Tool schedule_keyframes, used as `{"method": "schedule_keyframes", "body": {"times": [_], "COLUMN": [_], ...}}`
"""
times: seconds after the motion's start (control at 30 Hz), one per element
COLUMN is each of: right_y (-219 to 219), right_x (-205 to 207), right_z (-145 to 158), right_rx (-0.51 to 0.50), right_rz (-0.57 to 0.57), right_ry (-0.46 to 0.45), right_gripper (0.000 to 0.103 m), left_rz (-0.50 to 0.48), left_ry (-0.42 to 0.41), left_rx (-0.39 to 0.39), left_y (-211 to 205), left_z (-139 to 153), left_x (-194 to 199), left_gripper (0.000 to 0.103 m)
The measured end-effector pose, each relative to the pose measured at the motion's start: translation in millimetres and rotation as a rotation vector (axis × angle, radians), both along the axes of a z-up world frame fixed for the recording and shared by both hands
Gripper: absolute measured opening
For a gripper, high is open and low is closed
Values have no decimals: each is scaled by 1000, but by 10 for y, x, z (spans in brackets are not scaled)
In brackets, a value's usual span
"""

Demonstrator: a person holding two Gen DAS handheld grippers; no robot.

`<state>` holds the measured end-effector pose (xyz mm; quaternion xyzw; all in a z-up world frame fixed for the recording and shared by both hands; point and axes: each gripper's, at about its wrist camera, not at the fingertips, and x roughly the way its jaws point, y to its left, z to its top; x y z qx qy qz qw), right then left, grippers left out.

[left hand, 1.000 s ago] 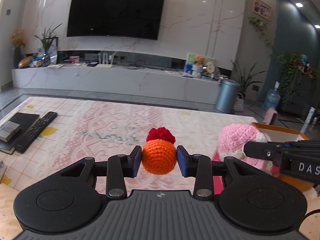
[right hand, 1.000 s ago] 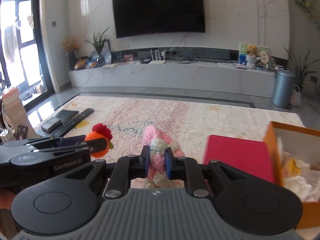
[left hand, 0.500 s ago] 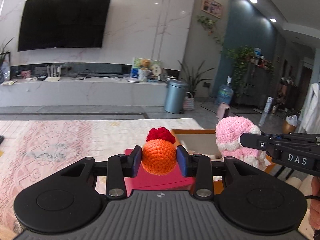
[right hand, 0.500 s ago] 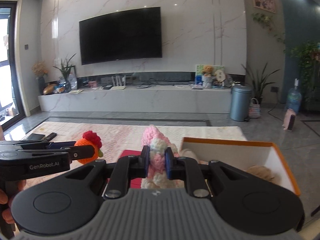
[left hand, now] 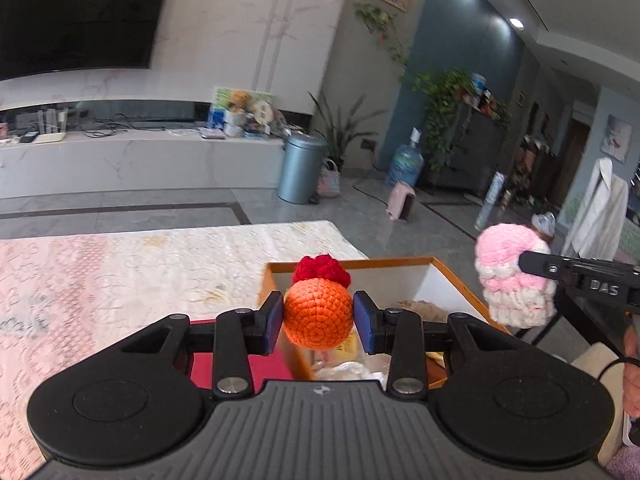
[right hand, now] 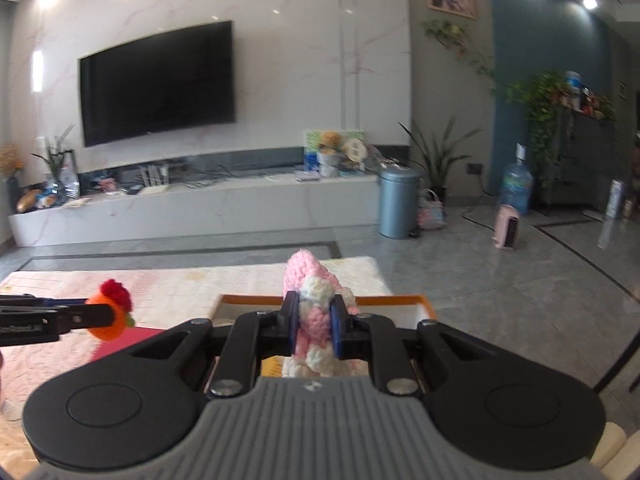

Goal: Organize soft objects
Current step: 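Lift the ball with left tool while right tool lifts the hat toward the orange box, then open left tool to drop the ball while right tool releases the hat into the box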

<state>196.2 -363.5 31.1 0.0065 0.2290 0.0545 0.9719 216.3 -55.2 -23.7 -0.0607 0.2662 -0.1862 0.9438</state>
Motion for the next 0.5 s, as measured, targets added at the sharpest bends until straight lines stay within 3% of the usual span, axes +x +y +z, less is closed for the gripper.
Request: {"method": "schedule_keyframes", "body": {"times": [0.3, 0.5], "right_y": [-64, -111], "right_x": [540, 784], "right_z": [-525, -867], "right_rx": [-93, -93], "right_rz": [-21, -15], "right_ry": [193, 302], "right_gripper": [14, 15], "left_rz": [-138, -181], "left_ry": [133, 226], "left_rx": [19, 55], "left_y": [-563, -826], "left_z": [-288, -500], "left_x": [435, 632], "left_gripper": [43, 43]}}
